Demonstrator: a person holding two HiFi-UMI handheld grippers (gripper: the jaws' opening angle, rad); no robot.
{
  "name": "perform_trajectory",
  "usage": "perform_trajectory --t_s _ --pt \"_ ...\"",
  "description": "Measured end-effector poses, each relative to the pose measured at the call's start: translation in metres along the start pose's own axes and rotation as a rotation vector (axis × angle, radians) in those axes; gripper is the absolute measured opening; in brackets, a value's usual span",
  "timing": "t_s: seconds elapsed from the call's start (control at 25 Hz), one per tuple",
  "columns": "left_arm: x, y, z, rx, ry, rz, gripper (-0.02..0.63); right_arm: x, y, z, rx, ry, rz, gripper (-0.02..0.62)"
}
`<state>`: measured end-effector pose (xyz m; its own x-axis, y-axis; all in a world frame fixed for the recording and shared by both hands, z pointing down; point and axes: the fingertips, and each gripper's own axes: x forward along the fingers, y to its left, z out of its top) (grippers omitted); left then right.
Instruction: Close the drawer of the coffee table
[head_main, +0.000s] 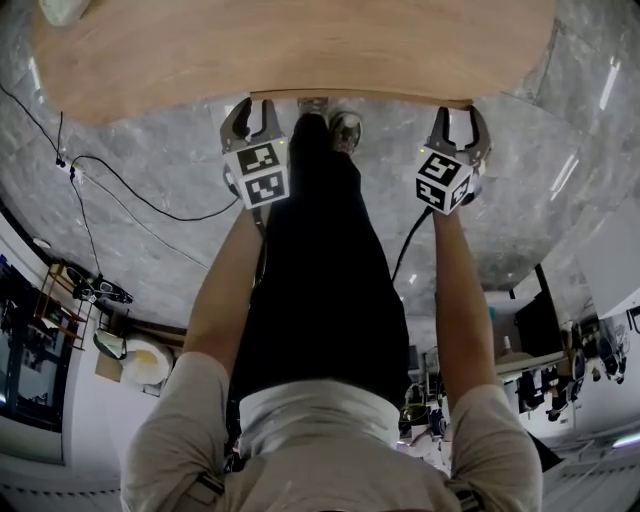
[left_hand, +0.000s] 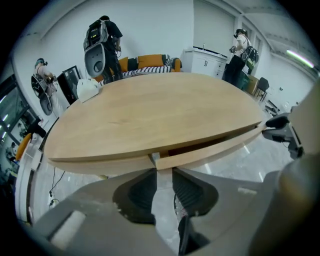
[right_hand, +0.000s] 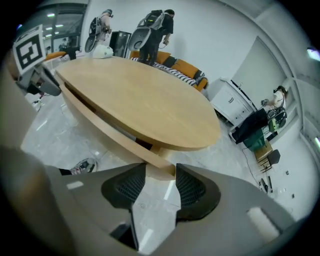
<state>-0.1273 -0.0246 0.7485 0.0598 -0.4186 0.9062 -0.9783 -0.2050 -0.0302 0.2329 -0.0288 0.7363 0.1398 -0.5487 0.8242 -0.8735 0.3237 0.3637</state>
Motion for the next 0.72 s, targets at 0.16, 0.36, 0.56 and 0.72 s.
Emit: perform_trajectory --t_s 0.16,0.36,0.56,0.72 --pt "0.004 0.000 0.009 -0.024 -0.014 0.001 0.124 0.005 -0.005 0.007 0.010 -0.027 -0.025 0.193" --pt "0.007 0.003 0.013 -0.088 -0.020 0.002 0.124 0.006 -0.007 0.014 0.078 -0.055 -0.019 0.196" --pt "0.011 0.003 0.021 -0.168 -0.058 0.012 0.120 0.010 -0.011 0.019 0.095 -0.095 -0.035 0.199" --pt "0.010 -0.002 0.018 -0.251 -0.048 -0.008 0.100 0.008 -0.012 0.014 0.144 -0.082 -0.051 0.199"
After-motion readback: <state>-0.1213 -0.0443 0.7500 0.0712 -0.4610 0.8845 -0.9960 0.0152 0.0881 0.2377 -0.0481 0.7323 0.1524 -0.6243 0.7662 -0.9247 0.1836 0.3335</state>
